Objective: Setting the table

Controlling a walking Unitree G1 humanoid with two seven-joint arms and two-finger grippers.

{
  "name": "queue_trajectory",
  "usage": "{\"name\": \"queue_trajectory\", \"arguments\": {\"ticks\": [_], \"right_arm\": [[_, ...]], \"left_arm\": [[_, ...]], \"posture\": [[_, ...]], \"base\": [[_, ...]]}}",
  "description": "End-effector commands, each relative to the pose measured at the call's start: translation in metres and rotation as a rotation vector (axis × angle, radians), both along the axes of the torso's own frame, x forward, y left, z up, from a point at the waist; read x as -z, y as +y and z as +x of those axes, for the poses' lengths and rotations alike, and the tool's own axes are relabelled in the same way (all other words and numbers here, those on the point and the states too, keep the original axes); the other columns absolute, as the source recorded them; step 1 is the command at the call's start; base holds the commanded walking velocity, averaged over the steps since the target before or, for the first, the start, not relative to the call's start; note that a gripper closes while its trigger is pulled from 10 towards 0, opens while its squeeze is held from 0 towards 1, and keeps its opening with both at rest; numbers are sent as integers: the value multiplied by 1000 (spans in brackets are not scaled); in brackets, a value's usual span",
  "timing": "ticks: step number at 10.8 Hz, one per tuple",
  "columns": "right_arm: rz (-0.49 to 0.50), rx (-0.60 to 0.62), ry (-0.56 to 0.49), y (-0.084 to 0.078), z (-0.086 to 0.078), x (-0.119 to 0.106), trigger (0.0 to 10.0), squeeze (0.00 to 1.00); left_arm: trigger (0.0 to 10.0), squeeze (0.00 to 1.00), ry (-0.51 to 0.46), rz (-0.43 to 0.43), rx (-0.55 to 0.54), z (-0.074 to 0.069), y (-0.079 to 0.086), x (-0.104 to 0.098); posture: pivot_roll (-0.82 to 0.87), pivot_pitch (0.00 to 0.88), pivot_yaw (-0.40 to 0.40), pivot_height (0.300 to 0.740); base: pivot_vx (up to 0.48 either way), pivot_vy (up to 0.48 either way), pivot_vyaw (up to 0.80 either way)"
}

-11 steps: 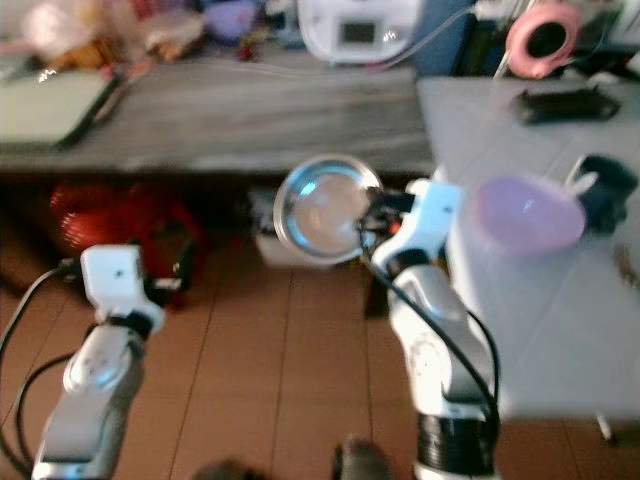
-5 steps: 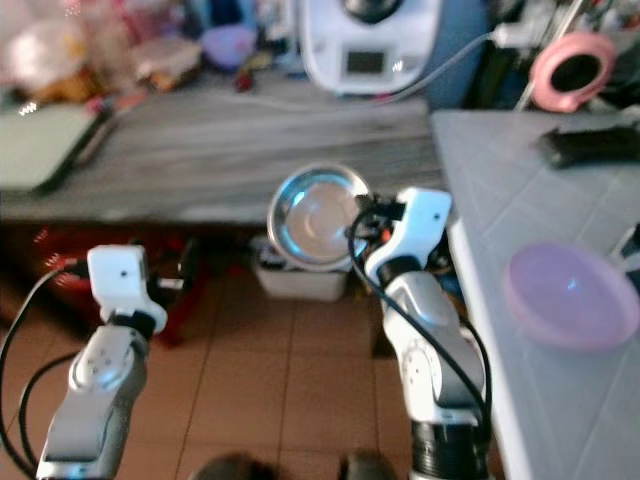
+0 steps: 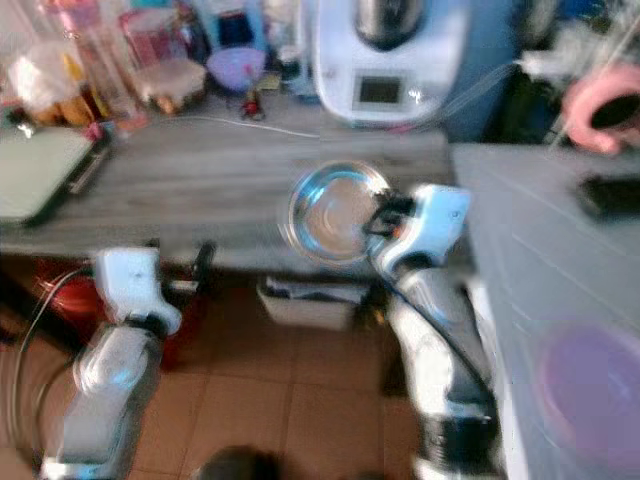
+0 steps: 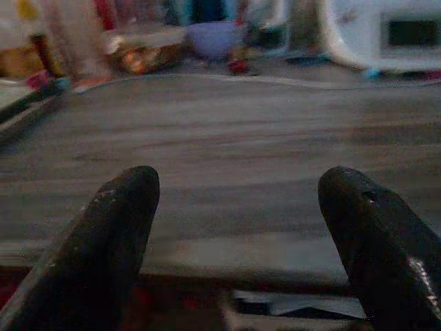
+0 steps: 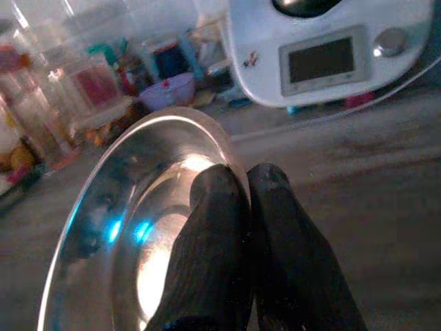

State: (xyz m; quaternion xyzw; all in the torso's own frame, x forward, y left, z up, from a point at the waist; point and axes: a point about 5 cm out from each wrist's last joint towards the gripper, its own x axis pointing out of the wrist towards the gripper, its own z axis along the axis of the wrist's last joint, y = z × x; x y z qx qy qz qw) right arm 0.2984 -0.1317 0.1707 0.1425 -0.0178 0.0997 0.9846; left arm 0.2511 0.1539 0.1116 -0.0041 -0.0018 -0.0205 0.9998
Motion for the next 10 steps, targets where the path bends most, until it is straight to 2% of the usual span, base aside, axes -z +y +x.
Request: {"name": "queue_trajectory", "arguments": {"ticks": [1,4,7,9,10], "right_arm": [[-4,46,-9,-12,2,-1,0,0],[22,44,60,-12,14,9,0,0],[80,37,167,-6,25,28,0,0],[111,21,247,4,31,38,0,0],[92,7,285,8,29,45,1333,0]], "left_arm": [[10000,0,-11,-4,13,1,-6,-3],[10000,0,-12,-3,-14,-1,-3,-3],[10000,0,-7,10,-66,-4,4,-3],[10000,0,1,15,-89,-6,7,-3],[10000,0,-1,17,-93,-6,7,-3]], "posture": [[-24,63,52,740],[-14,74,47,740],[2,94,44,740],[14,98,37,740],[16,98,35,740]], "base": [[390,281,0],[324,351,0],[0,0,0],[0,0,0],[0,0,0]]}}
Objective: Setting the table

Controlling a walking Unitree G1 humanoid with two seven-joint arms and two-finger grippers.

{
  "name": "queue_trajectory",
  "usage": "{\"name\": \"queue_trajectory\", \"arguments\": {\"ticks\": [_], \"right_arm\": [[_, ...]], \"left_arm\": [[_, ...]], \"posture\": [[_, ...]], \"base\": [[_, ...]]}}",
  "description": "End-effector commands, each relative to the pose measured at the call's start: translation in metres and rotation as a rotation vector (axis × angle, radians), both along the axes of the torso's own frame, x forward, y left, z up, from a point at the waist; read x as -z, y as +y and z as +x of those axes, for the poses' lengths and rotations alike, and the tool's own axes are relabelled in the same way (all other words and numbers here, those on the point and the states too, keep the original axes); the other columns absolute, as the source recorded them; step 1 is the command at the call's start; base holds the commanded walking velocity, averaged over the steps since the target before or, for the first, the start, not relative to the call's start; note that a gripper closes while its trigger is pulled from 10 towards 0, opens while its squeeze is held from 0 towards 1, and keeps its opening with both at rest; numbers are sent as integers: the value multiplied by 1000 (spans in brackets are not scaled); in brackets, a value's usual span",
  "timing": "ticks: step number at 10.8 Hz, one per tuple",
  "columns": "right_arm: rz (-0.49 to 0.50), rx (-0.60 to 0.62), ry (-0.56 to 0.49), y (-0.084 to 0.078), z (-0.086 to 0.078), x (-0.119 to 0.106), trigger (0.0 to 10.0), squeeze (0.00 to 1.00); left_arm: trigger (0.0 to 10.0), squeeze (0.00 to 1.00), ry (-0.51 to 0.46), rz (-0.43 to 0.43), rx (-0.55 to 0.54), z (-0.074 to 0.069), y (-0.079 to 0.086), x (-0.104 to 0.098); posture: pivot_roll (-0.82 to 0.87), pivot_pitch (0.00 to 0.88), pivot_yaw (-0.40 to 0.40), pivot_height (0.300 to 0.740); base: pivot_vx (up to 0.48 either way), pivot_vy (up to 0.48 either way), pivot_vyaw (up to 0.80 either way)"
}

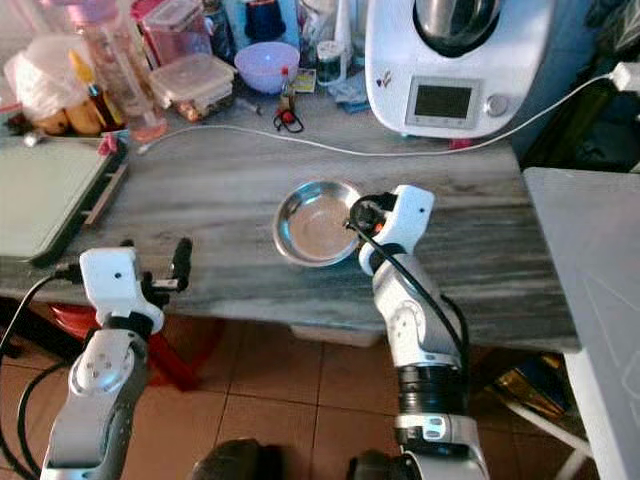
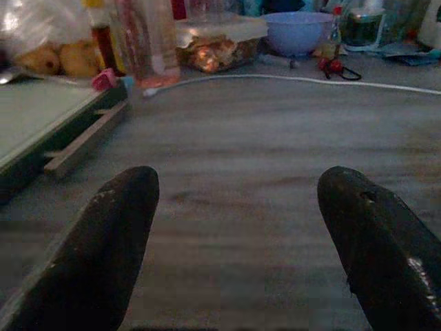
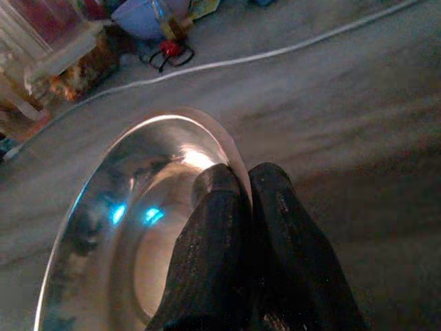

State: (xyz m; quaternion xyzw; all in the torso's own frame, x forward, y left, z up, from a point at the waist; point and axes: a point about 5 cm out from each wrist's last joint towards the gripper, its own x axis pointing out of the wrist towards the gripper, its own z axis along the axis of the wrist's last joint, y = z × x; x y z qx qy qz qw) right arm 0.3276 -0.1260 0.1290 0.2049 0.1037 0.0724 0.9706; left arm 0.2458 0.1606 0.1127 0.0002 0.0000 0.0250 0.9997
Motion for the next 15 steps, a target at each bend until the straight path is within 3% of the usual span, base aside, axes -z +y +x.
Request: {"name": "queue_trajectory", "arguments": {"ticks": [1,2,5,6,9,13,14,15], "right_arm": [[3,-32,61,8,-3,10,3098,0],[-10,-81,85,17,-9,14,10000,0],[-32,-89,103,18,-11,17,10000,0],[-33,-69,104,12,-8,17,10000,1000],[-34,-77,102,13,-7,15,10000,1000],[-30,-91,-62,12,-10,-7,10000,1000],[-115,-77,-152,5,-13,-18,10000,1000],[-140,-58,-190,-2,-17,-23,10000,1000]], "left_arm": [[10000,0,-1,10,-4,-1,1,-2],[10000,0,2,8,1,-2,0,-2],[10000,0,1,6,13,1,-1,-2],[10000,0,0,2,21,1,-3,-3],[10000,0,2,0,20,2,-4,-2],[10000,0,9,4,7,1,-1,0],[10000,0,15,2,-7,1,1,1],[10000,0,21,-4,-14,0,1,2]], "posture": [[16,100,37,740],[15,100,37,740],[8,95,44,740],[7,95,43,740],[8,91,40,740],[6,68,37,740],[5,64,36,740],[3,63,35,740]], "base": [[0,0,0],[0,0,0],[0,0,0],[0,0,0],[0,0,0],[0,0,0],[0,0,0],[0,0,0]]}}
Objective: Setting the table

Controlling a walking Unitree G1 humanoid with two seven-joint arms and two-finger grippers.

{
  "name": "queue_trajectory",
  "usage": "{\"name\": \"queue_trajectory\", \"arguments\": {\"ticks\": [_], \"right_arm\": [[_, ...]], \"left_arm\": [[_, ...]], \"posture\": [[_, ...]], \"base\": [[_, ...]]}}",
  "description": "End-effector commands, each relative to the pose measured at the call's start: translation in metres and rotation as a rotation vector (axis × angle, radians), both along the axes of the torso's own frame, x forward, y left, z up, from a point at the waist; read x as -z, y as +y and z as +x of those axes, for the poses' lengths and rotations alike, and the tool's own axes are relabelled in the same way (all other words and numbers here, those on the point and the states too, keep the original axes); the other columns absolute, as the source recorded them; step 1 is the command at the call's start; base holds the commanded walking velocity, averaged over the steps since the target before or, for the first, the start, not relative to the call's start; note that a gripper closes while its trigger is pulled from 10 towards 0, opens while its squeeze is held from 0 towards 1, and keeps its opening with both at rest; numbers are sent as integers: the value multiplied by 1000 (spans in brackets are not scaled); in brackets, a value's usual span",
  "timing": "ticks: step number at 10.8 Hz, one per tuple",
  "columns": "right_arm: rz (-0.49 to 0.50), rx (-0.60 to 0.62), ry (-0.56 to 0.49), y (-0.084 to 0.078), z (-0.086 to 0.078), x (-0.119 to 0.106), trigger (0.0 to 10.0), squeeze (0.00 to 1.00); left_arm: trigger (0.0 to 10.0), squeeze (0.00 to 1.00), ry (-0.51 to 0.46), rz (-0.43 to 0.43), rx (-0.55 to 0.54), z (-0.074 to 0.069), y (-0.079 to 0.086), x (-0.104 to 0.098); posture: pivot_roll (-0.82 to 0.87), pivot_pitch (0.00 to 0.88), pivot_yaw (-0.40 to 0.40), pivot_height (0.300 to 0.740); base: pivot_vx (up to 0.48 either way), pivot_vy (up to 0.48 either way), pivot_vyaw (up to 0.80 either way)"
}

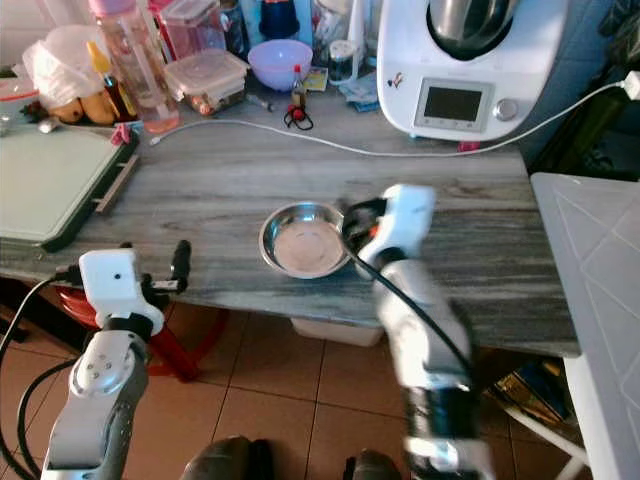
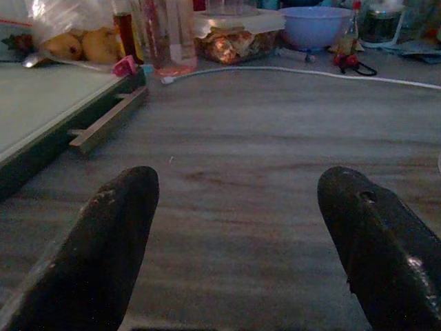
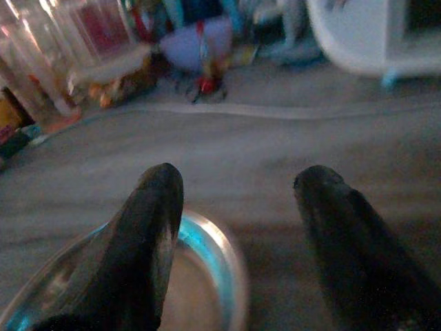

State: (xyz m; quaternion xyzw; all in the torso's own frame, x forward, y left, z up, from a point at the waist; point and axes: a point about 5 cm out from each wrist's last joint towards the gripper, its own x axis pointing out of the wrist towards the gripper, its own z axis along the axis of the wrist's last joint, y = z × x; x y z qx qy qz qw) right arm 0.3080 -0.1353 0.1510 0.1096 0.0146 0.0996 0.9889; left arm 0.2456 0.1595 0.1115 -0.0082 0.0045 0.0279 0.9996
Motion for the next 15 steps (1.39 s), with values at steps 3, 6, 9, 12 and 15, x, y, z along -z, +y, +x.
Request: {"name": "queue_trajectory", "arguments": {"ticks": [3,6,9,12,15], "right_arm": [[-187,63,-103,-16,-23,-2,10000,0],[-238,209,-28,-33,-35,12,10000,0],[-195,248,-23,-35,-32,12,10000,0],[-182,290,-61,-45,-34,5,10000,1000],[-196,283,-73,-43,-31,1,10000,961]], "left_arm": [[10000,0,-1,-4,-34,1,9,-1],[10000,0,11,-11,-16,0,9,1],[10000,0,14,-18,0,2,5,2],[10000,0,19,-21,12,2,3,3],[10000,0,14,-30,15,3,2,2]], "posture": [[-2,41,30,740],[-12,37,37,740],[-18,29,34,740],[-21,32,33,740],[-19,46,31,740]], "base": [[0,0,0],[-285,0,0],[-315,0,0],[-322,0,0],[-325,0,0]]}}
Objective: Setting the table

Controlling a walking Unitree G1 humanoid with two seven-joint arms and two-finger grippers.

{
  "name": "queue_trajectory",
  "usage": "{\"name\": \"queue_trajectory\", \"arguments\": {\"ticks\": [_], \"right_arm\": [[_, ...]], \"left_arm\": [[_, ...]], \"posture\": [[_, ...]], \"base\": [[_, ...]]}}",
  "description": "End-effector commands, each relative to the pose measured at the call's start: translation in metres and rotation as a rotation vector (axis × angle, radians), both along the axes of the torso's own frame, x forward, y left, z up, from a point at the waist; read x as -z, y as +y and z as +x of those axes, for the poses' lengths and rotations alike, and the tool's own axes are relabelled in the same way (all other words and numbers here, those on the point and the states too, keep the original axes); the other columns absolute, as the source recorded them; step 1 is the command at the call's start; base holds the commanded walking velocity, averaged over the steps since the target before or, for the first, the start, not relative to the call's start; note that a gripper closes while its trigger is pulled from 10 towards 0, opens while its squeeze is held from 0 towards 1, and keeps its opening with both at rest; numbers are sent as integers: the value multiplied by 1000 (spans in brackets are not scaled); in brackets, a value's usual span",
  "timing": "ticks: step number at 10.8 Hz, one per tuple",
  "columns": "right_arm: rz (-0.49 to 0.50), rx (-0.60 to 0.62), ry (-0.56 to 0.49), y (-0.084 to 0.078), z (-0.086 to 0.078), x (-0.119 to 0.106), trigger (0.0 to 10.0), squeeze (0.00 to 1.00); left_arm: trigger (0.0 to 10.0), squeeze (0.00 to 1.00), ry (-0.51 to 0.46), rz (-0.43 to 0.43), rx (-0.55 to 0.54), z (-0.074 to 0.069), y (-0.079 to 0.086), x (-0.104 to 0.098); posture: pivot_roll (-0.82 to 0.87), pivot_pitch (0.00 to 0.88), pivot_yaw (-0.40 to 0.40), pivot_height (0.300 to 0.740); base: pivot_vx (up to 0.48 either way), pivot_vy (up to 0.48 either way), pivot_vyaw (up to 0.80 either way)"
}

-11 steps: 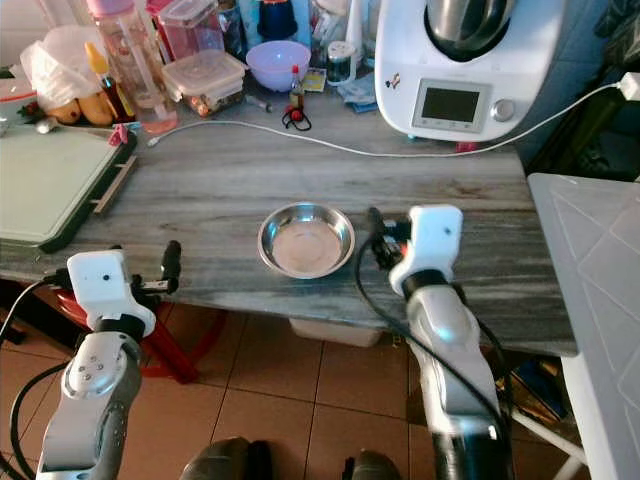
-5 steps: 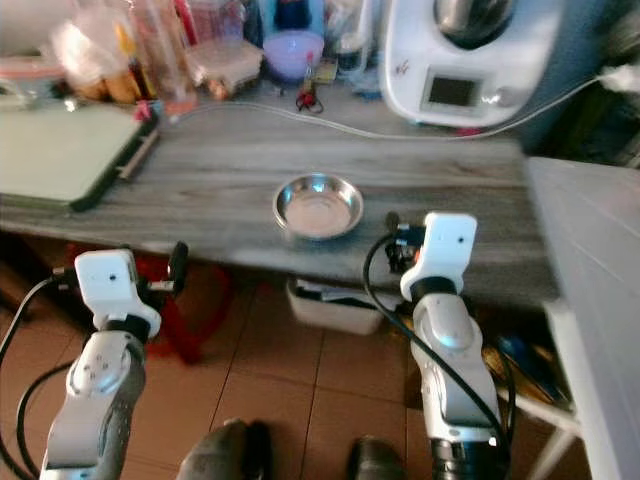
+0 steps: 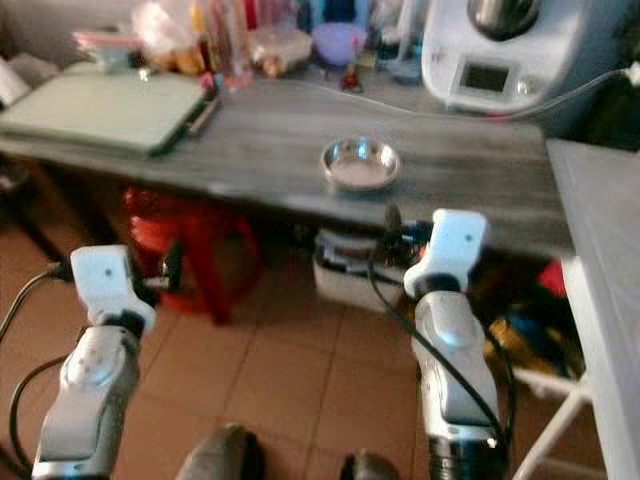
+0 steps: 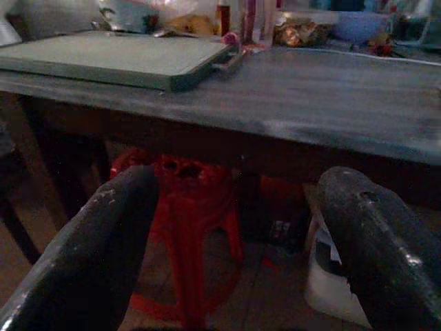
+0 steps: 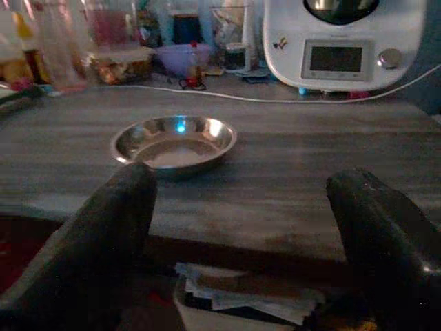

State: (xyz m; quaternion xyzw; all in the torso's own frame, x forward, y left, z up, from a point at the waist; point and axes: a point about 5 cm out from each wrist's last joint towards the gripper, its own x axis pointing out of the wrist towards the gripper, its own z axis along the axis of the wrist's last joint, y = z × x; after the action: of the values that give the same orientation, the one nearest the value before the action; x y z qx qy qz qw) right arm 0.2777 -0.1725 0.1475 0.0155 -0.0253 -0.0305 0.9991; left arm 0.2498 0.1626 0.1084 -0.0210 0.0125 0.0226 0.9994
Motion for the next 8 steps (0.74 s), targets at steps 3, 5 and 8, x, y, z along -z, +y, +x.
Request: {"name": "queue_trajectory", "arguments": {"ticks": [3,5,8], "right_arm": [[-10,7,-9,-2,0,-3,10000,0],[-37,19,-22,-4,0,-6,10000,0],[-82,37,-21,-8,-9,-4,10000,0]], "left_arm": [[10000,0,0,-9,15,-3,-3,0],[10000,0,-12,-11,22,-5,-5,-1],[10000,0,-46,-29,196,-22,-24,-9]], "posture": [[-16,49,31,740],[-15,52,30,740],[-9,66,35,740]], "base": [[-322,0,0],[-161,0,0],[0,0,-679]]}}
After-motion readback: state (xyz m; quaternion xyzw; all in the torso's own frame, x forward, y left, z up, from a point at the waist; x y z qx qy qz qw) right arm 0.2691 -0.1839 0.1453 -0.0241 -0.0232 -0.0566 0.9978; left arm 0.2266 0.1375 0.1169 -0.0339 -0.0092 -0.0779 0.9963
